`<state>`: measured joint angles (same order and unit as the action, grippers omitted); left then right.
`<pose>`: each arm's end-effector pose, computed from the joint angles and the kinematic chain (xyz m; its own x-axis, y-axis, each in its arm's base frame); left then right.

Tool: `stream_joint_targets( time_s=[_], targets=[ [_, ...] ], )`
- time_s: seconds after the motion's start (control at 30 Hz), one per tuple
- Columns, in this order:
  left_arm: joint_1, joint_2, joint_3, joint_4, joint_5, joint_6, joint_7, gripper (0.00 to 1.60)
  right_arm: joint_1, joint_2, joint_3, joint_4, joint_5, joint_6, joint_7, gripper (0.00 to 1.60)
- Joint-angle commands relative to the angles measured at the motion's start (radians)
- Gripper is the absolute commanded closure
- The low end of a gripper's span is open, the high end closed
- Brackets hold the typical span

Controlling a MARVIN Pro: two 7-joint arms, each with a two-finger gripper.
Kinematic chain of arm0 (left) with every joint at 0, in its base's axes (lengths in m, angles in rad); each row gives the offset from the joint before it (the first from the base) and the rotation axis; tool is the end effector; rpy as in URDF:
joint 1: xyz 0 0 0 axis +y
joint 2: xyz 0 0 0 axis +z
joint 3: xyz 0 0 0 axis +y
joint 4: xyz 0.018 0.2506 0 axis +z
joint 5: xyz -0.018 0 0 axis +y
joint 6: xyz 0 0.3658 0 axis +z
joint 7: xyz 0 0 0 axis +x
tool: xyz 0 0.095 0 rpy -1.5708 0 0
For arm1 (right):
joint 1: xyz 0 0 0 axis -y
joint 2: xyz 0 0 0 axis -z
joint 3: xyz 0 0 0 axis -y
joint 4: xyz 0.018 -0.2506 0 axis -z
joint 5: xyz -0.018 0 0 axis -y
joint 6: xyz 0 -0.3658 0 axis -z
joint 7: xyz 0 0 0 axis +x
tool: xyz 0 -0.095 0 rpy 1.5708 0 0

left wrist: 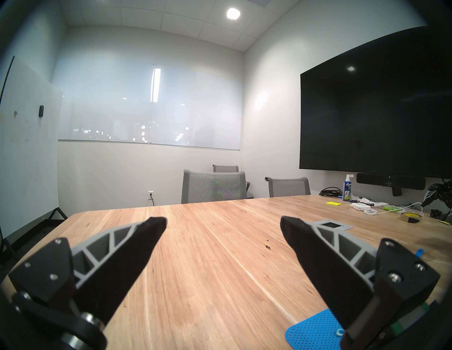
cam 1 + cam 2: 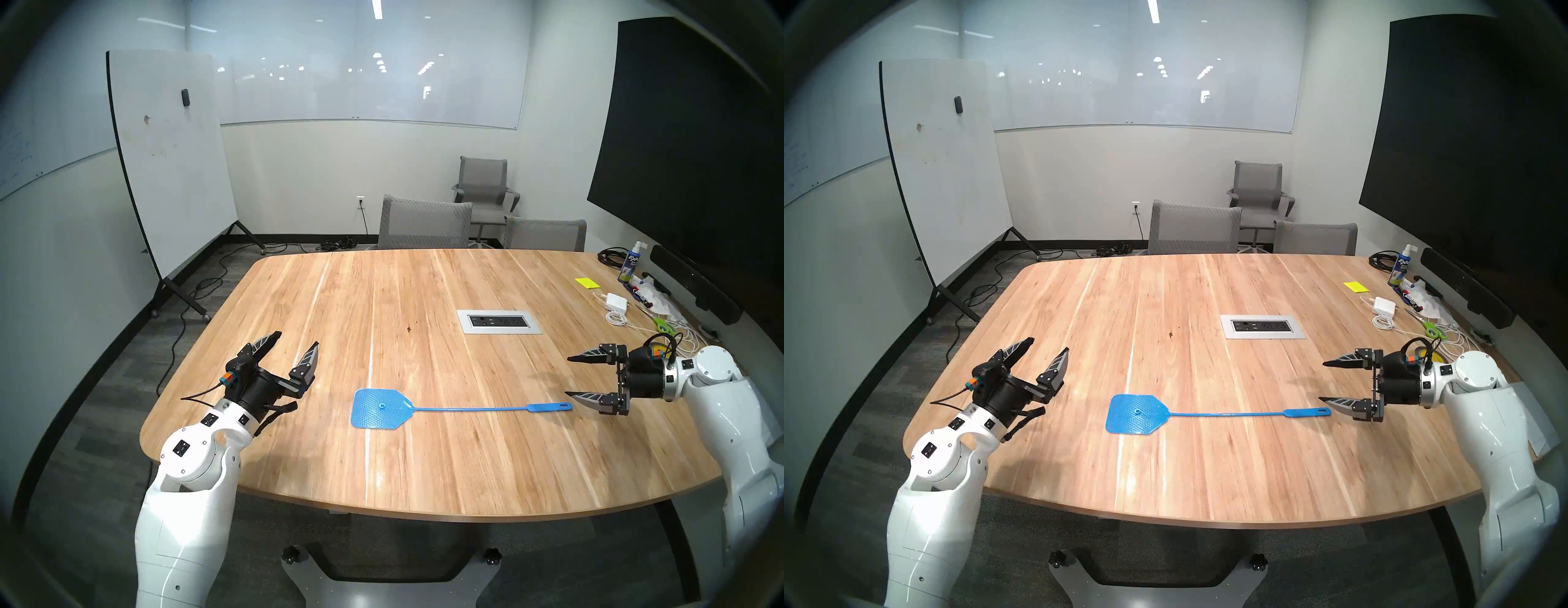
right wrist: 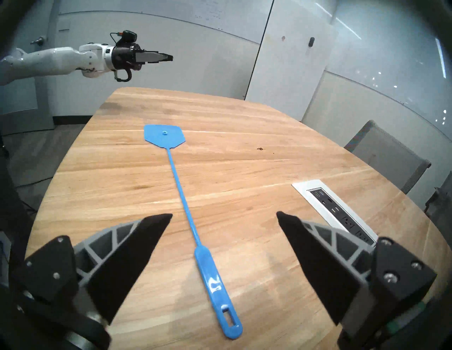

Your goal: Swat a bug on table

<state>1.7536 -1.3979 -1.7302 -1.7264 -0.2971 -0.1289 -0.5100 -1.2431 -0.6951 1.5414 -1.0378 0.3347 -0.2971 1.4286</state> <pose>0.4223 0.0620 -0.2482 -0.1395 0.0818 0.9868 -0.3684 -0.9294 0.0250 0.4438 -0.2666 -0.2185 -0.0627 0.5144 0.8552 0.8961 -0.3482 0.2752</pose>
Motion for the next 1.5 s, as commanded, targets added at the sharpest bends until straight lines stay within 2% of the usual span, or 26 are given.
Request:
stream_joint_targets(
  time_s=[0.0, 0.17, 0.43, 0.73, 0.97, 1.47],
  targets=[
    [-0.002, 0.002, -0.001, -0.019, 0.002, 0.0, 0.0, 0.0, 0.008, 0.035, -0.018, -0.051, -0.078, -0.015, -0.042, 0.0],
    [-0.002, 0.002, -0.001, -0.02, 0.002, 0.0, 0.0, 0.0, 0.018, 0.027, -0.029, -0.062, -0.12, 0.004, -0.061, 0.0],
    [-0.002, 0.002, -0.001, -0.019, 0.002, 0.0, 0.0, 0.0, 0.016, 0.022, -0.035, -0.13, -0.138, 0.067, -0.062, 0.0],
    [-0.002, 0.002, -0.001, -0.02, 0.003, 0.0, 0.001, 0.0, -0.024, 0.034, -0.038, -0.2, -0.138, 0.227, -0.03, 0.0],
    [-0.002, 0.001, -0.001, -0.02, 0.003, 0.001, 0.001, 0.0, -0.031, 0.018, -0.05, -0.188, -0.163, 0.229, -0.035, 0.0],
    [-0.002, 0.001, -0.001, -0.02, 0.003, 0.0, 0.0, 0.0, 0.027, -0.038, -0.112, -0.058, -0.217, 0.162, -0.032, 0.0]
  ],
)
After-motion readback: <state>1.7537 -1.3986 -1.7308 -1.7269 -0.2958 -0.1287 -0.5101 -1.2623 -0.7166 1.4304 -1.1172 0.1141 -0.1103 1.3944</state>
